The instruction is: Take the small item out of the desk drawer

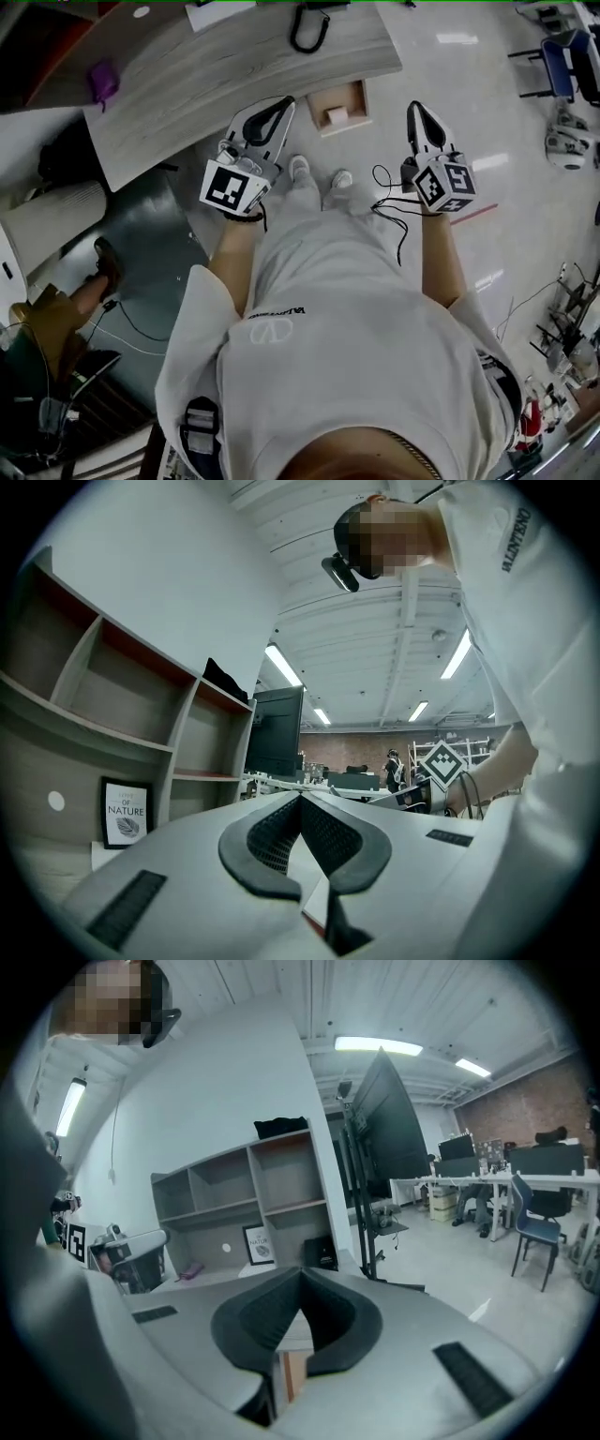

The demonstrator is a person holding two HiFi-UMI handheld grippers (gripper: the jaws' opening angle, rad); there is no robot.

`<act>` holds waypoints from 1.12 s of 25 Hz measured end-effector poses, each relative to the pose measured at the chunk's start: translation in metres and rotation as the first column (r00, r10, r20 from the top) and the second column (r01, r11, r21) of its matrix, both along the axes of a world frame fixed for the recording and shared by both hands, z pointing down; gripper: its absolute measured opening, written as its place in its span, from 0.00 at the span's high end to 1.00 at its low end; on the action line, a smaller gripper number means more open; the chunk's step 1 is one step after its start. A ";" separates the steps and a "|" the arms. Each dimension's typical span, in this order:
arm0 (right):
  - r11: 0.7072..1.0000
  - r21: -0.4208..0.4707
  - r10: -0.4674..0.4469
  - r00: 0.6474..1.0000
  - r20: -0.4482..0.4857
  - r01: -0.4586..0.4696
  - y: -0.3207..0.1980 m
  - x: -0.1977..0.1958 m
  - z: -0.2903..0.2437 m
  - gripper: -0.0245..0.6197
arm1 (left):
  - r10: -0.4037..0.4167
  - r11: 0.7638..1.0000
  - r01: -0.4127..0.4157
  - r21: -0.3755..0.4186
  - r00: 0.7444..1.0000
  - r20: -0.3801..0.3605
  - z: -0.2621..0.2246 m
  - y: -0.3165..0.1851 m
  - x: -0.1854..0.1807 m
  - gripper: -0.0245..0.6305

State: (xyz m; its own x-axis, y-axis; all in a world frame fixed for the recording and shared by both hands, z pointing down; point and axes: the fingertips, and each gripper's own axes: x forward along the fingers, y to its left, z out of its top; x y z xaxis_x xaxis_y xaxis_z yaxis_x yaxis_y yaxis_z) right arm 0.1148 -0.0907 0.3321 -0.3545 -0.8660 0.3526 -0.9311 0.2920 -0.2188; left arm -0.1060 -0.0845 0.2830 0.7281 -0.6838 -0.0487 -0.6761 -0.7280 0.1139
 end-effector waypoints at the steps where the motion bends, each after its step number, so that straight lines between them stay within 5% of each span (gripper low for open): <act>1: 1.000 -0.012 0.005 1.000 0.010 -0.005 -0.003 0.002 0.007 0.96 | -0.004 1.000 0.004 -0.008 1.000 -0.003 0.006 -0.004 0.001 0.96; 13: 0.982 -0.141 -0.127 0.992 0.028 0.129 -0.034 -0.012 0.089 0.96 | -0.044 0.979 0.050 -0.200 0.998 0.033 0.103 -0.019 0.043 0.96; 28: 0.938 -0.266 -0.211 0.975 0.071 0.223 -0.017 -0.030 0.203 0.96 | -0.058 0.954 0.073 -0.290 0.997 0.060 0.209 -0.020 0.063 0.96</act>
State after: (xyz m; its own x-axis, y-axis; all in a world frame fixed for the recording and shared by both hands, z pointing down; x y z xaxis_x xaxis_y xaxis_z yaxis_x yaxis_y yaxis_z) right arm 0.0845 -0.1074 0.5351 -0.5423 -0.6401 0.5442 -0.8402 0.4103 -0.3546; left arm -0.0431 -0.1046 0.4917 0.6774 -0.7093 0.1952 -0.7316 -0.6218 0.2796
